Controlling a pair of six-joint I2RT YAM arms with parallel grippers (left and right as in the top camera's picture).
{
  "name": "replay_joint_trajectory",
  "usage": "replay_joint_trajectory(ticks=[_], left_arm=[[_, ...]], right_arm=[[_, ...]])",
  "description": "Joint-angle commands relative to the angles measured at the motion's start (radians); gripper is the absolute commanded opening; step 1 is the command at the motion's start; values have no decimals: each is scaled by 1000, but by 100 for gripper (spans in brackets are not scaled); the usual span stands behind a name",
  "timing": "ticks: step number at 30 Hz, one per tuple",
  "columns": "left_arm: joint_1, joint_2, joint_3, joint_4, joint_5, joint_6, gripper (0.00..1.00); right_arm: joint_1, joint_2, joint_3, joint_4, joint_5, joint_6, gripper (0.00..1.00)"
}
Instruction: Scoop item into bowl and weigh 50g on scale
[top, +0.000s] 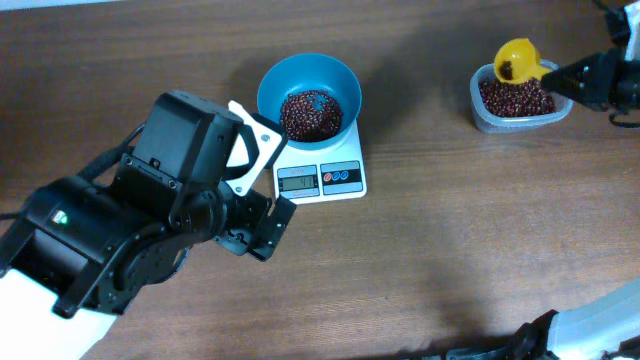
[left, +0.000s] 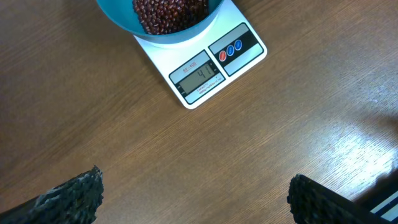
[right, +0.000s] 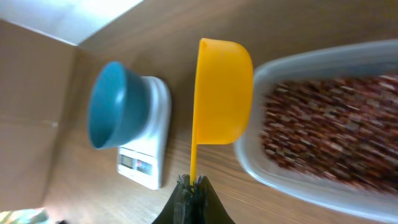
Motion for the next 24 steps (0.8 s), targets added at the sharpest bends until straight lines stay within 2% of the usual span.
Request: replay_joint_trajectory(ticks=[1,9,14,16,19,24], left_arm=[[5,-2,20,1,-7,8,99],[5,-2,20,1,-6,8,99],[5,-2,20,1,-7,8,99],[5,-2,20,1,-6,8,99],[5,-2,20,1,-7,8,99],[5,-2,20,1,-6,8,99]], right_arm=[[103,3,8,1,-112,-5,4],[434,3,143,8,-111,-6,4],[575,3,222,12,-111,-5,4],[617,3,226,39,-112,-5,4],[644,3,226,101,-111,97,4],[642,3,225,148,-105,98,4]])
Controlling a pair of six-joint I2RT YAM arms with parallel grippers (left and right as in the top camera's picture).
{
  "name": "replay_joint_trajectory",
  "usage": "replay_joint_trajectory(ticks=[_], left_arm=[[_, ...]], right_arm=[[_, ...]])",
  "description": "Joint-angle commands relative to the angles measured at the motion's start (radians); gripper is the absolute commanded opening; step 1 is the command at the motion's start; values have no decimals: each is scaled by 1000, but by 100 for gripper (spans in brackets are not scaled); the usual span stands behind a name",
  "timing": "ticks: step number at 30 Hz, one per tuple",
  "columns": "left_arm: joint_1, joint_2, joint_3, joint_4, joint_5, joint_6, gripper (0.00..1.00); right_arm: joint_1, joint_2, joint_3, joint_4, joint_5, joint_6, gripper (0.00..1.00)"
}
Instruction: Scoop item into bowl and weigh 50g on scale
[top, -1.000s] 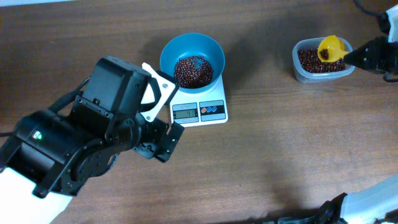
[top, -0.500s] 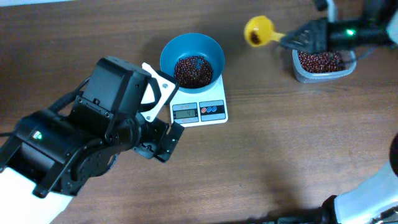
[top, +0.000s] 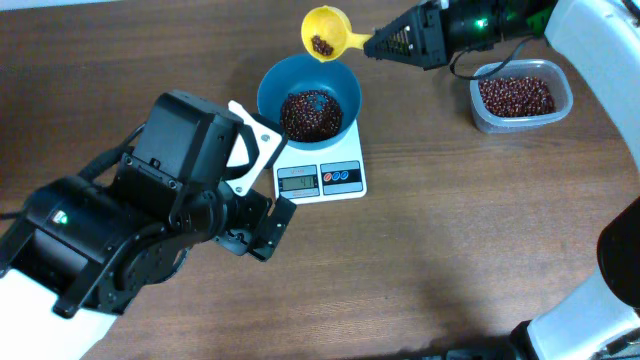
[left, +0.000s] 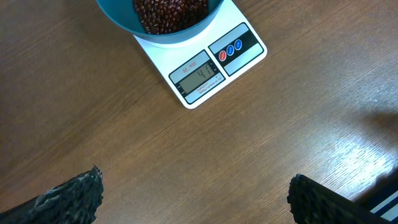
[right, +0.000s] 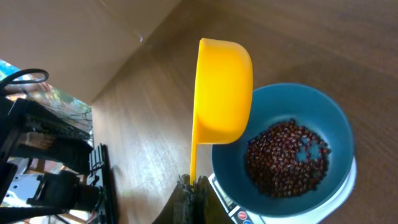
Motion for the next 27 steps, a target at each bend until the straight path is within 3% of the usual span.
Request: replay_joint_trajectory(ticks=[1,12,15,18,22,27], left_arm=[[5,-2,20,2,-7,8,99],[5,-2,20,2,-6,8,99],[5,-2,20,2,-6,8,99],[5,-2,20,2,-7,8,99],[5,-2,20,2,-7,8,99],[5,-2,20,2,-6,8,99]], right_arm=[[-3,1,27,10,2,14,4],[-347,1,27,-13,-20,13,4],[-462,1,27,-61,138,-1,4],[-543,1,27,-161,188,-114,4],[-561,2,25,-262,498,-131,4],[-560,2,-24,-263,649,-161,4]])
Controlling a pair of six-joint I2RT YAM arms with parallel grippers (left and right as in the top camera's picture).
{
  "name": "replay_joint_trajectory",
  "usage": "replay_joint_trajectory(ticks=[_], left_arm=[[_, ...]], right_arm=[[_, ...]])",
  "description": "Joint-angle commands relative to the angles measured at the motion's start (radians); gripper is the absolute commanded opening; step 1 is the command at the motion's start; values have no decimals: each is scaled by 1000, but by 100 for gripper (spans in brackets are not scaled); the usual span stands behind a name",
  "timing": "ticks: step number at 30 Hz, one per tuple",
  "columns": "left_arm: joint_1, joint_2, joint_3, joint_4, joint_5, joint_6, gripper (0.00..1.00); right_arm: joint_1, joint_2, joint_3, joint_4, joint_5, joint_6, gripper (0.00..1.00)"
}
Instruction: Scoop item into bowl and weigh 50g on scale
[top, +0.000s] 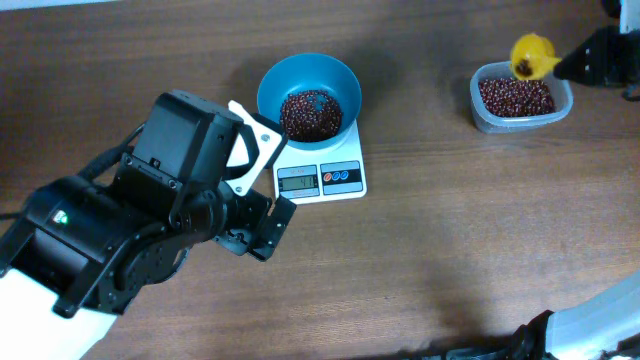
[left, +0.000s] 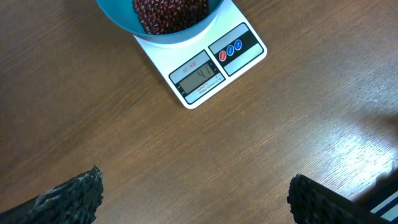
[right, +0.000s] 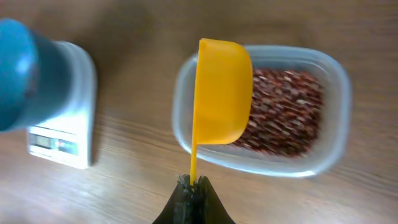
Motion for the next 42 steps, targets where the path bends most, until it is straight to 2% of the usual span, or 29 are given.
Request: replay_joint_trajectory(ticks=[1,3,9,14,22,26,33,42], left_arm=[[5,-3,20,2,-7,8,99],[5,-3,20,2,-6,8,99],[5,-3,20,2,-6,8,99],[5,-3,20,2,-6,8,99],[5,-3,20,2,-7,8,99],[5,-3,20,2,-6,8,99],[5,-3,20,2,-6,8,99],[5,-3,20,2,-7,8,99]], right_arm=[[-2,2,-42,3,134,-48,4],[-2,2,-82,14,135,-101,4],[-1,3,-257,201,135,-103,4],[8,3,-285,244,134,-103,4],[206,3,-285,251,139,-103,4],[241,3,-285,213,99,-102,4],[94,3,-284,221,-288,-102,4],[-89,5,-285,220,-270,-102,4]])
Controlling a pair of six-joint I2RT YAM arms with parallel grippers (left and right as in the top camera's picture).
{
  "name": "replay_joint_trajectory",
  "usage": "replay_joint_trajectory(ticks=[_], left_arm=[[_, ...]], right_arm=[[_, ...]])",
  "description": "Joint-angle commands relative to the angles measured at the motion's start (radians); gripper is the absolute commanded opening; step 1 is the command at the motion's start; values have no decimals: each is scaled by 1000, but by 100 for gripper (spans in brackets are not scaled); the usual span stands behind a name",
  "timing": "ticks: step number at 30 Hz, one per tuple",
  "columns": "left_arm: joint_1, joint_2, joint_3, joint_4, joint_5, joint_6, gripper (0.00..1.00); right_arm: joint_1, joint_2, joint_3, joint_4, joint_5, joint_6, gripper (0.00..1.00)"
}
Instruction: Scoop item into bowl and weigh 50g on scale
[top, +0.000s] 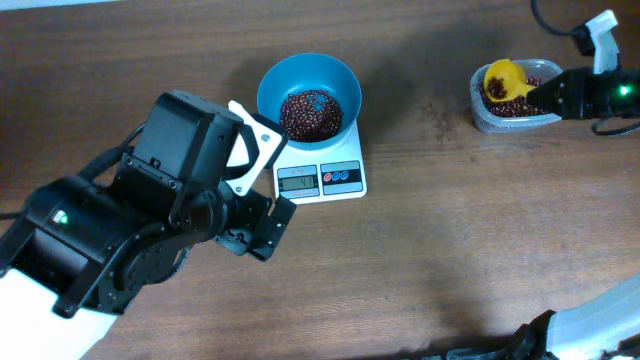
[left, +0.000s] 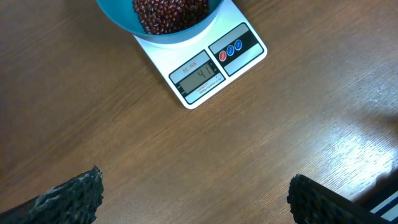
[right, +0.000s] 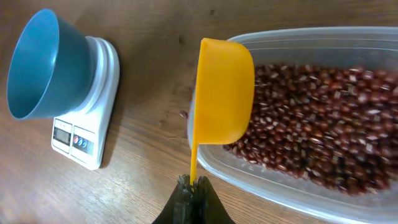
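Note:
A blue bowl (top: 309, 95) holding red beans stands on a small white scale (top: 320, 178), whose display (left: 198, 74) reads about 41. At the far right a clear tub (top: 517, 100) holds more red beans (right: 311, 124). My right gripper (right: 194, 182) is shut on the handle of a yellow scoop (top: 502, 79), whose cup sits over the tub's left end with some beans in it. My left gripper (left: 193, 199) hovers open over bare wood in front of the scale, both fingertips (left: 71, 196) apart and nothing between them.
The wooden table (top: 450, 240) carries only the scale, the bowl and the tub. The bulky black left arm (top: 150, 230) fills the space left of the scale. The tub lies near the table's far right edge.
The scoop has dropped from just above the tub to its left end and now shows beans in its cup. Left gripper, bowl and scale reading are unchanged.
The scoop was at the tub with beans, then over the far rim of the blue bowl with a few beans in it. It was then back above the tub, and now sits low in the tub. The scale shows about 41 throughout; the left arm stayed still.

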Motion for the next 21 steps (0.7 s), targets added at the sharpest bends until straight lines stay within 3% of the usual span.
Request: replay_joint_trajectory(ticks=[1,7,21], left_arm=[[5,-3,20,2,-6,8,99],[5,-3,20,2,-6,8,99],[5,-3,20,2,-6,8,99]], right_arm=[[-53,2,-11,-4,-32,-11,4],[-140,82,-37,1,-39,-10,4],[-141,132,-18,45,-77,-7,4]])
